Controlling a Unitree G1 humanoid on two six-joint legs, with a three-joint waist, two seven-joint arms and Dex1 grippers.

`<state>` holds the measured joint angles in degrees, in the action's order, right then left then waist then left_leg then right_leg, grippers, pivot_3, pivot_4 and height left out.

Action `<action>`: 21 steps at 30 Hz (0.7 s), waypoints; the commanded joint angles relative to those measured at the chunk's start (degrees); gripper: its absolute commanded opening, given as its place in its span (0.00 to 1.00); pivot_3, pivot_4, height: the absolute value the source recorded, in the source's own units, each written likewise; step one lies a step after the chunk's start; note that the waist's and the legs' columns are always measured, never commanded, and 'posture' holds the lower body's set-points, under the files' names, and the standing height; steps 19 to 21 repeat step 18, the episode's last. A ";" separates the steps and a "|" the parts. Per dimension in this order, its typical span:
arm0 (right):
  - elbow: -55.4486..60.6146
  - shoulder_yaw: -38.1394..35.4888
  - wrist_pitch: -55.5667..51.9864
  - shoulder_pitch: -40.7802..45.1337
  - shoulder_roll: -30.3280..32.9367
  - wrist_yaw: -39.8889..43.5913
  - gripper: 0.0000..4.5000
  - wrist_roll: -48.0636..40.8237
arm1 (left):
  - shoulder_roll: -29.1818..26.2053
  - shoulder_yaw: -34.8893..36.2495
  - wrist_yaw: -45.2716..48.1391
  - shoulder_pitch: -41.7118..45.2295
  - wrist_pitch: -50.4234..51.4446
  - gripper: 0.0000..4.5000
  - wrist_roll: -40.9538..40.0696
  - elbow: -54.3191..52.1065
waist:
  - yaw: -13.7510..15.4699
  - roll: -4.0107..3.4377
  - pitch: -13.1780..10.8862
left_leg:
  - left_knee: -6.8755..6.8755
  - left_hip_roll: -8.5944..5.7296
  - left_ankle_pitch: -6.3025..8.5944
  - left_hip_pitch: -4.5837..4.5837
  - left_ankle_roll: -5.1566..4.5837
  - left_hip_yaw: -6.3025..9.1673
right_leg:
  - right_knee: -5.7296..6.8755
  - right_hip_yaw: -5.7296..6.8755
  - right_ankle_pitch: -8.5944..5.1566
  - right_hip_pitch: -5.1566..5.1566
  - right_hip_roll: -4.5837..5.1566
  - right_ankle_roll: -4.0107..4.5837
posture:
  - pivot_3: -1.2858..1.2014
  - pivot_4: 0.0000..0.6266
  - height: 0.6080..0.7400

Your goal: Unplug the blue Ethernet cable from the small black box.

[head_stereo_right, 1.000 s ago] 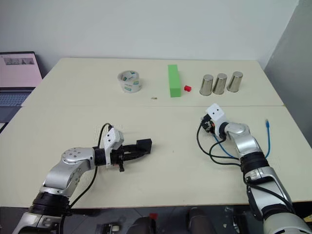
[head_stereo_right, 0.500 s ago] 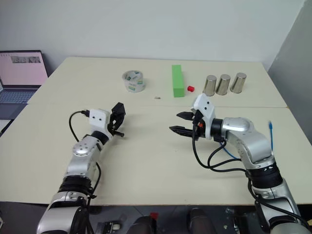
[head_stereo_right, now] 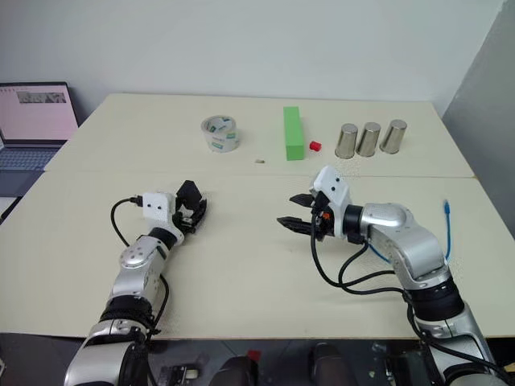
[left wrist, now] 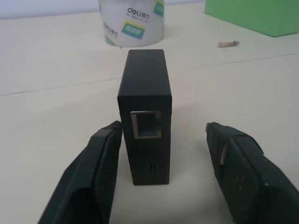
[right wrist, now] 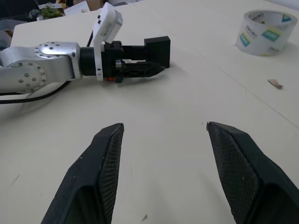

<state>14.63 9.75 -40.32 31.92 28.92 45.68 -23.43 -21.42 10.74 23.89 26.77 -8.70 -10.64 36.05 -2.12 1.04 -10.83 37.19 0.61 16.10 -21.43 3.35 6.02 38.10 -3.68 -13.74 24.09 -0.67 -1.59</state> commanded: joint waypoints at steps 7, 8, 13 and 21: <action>4.52 -9.87 -0.12 -8.17 5.64 -2.72 0.67 -1.16 | -10.71 2.15 5.58 -18.08 25.40 0.75 -6.69 -39.48 | 0.04 0.00 0.00 | -0.01 0.04 0.00 -0.01 0.01 0.04 | 0.01 0.04 -0.01 -0.02 -0.02 -0.01 | 0.52 0.24 1.00; 4.61 -10.97 -0.04 -9.22 7.02 -2.17 0.67 -1.33 | -12.36 3.05 7.31 -18.80 27.85 0.75 -8.75 -41.84 | 0.31 0.00 0.00 | -0.01 0.02 0.00 -0.01 0.01 0.04 | -0.01 0.04 -0.02 -0.02 -0.02 -0.02 | 0.52 0.24 1.00; 3.24 -15.65 0.16 -12.69 13.16 0.11 0.67 -1.90 | -20.72 6.69 15.15 -19.82 35.66 0.75 -15.15 -47.12 | 0.26 0.00 0.00 | 0.04 -0.01 -0.01 0.04 0.00 -0.05 | -0.03 -0.01 -0.18 -0.08 -0.04 -0.27 | 0.52 0.24 1.00; 1.30 -18.13 0.38 -12.76 16.21 1.40 0.67 -2.10 | -26.09 7.95 20.31 -19.26 37.94 0.75 -17.08 -46.44 | -0.05 0.00 0.00 | -0.08 0.08 -0.01 0.38 -0.01 -0.31 | -0.03 -0.21 -0.18 -0.23 -0.13 -0.26 | 0.52 0.24 1.00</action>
